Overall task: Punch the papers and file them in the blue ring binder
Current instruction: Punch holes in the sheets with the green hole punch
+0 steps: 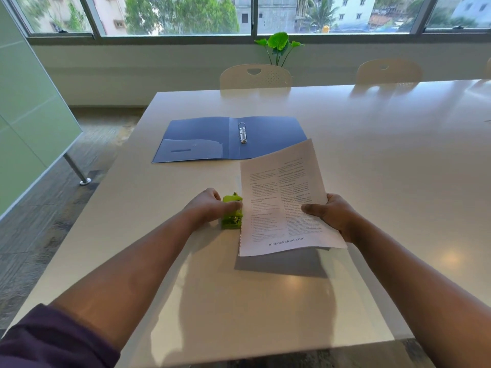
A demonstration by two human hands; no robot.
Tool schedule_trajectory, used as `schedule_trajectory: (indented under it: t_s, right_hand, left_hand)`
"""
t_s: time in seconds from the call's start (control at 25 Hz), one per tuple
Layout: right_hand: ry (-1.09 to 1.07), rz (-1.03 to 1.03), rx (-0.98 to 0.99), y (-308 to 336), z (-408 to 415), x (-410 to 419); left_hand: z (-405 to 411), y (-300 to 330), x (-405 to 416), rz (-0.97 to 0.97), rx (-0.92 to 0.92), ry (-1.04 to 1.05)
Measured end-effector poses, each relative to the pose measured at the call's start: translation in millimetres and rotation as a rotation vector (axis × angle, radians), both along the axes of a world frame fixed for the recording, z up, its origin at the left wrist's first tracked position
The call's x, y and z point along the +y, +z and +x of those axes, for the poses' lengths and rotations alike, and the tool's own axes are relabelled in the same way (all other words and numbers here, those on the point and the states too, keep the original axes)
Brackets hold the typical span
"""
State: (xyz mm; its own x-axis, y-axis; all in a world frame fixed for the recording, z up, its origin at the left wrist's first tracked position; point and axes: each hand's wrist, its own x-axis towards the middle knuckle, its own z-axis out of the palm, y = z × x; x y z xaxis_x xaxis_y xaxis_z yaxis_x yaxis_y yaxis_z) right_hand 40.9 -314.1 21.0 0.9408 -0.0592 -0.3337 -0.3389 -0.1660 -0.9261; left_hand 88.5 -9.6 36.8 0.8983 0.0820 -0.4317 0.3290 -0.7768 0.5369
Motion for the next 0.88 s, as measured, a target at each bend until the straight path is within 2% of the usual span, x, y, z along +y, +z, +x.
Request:
schedule_trajectory:
  t_s: [0.08,0.12,0.16,0.2,0.24,0.28,0.36,0.44,0.64,0.88]
  right_hand:
    - [-0.025,0.016,-0.02,3,-5,-15]
    - [-0.039,0.026,-0.028,4,-7,-23]
    - [-0.05,0.032,-0.034,6,-10,-31]
    - [-0.059,0.037,-0.039,8,-13,-38]
    - [-0.065,0.048,-0.044,10,-16,-46]
    - [-0.065,0.066,-0.052,12,-19,-53]
    - [-0.066,0.104,-0.076,17,-26,-66]
    - [-0.078,0.13,-0.089,20,-32,-81]
    - [-0.082,0.15,-0.03,14,-43,-119]
    - [-0.122,0.12,0.054,14,-46,-158]
  left_hand:
    - [-2,7,-3,0.16,-0.142,-0.025]
    - [-2,10,-8,0.25,-0.303,-0.054]
    - [-5,15,-17,0.255,-0.471,-0.087]
    - [-7,19,-30,0.161,-0.574,-0.109]
    - [-8,23,-45,0.0,-0.584,-0.11]
    - [-7,26,-61,-0.181,-0.495,-0.081]
    - [-9,32,-93,-0.569,-0.156,0.047]
    - [-10,31,-117,-0.797,0.095,0.109]
    - [-19,18,-161,-0.856,0.148,0.087]
    - [-26,8,-211,-0.83,0.058,0.082]
